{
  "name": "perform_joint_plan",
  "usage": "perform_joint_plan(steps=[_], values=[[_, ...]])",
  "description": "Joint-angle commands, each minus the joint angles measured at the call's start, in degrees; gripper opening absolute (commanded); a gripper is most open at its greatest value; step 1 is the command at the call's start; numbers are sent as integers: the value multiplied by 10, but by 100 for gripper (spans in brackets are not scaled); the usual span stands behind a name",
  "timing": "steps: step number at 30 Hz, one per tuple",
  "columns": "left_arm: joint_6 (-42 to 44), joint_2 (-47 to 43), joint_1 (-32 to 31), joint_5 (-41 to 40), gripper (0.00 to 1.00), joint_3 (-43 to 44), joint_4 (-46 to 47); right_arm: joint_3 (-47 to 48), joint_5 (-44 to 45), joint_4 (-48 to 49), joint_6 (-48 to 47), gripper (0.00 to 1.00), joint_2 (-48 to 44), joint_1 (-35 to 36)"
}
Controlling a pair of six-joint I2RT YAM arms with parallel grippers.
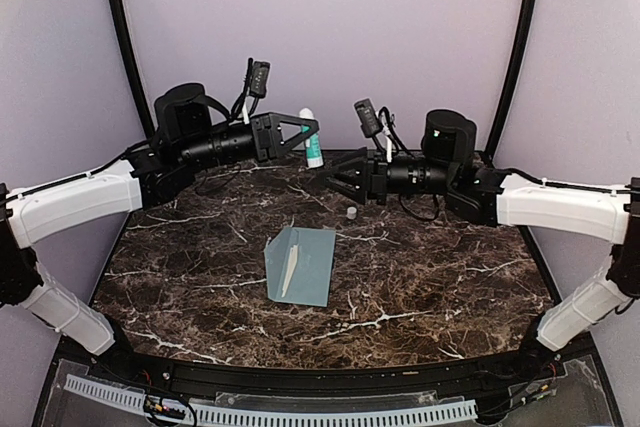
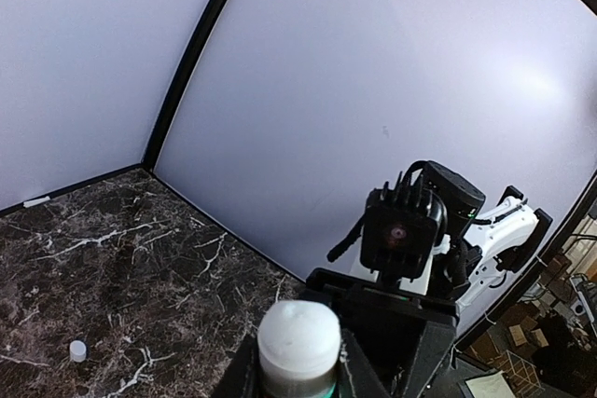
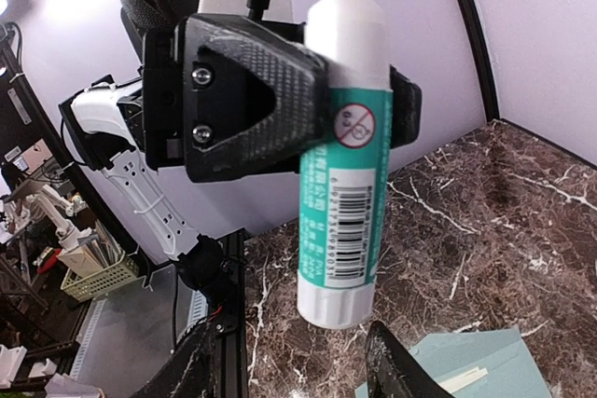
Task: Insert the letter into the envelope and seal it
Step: Adjust the solid glue, then unscrew the solid glue.
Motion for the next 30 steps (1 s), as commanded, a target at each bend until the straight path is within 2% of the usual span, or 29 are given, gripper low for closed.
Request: perform_joint_plan(steps=[1, 18, 30], values=[[5, -25, 1, 35, 0, -14, 41, 19, -29, 36, 17, 49, 15, -3], [0, -27, 0, 72, 0, -33, 81, 21, -19, 106, 52, 31, 37, 5], [5, -40, 0, 68, 0, -48, 85, 22, -14, 112, 58, 10, 40, 8]])
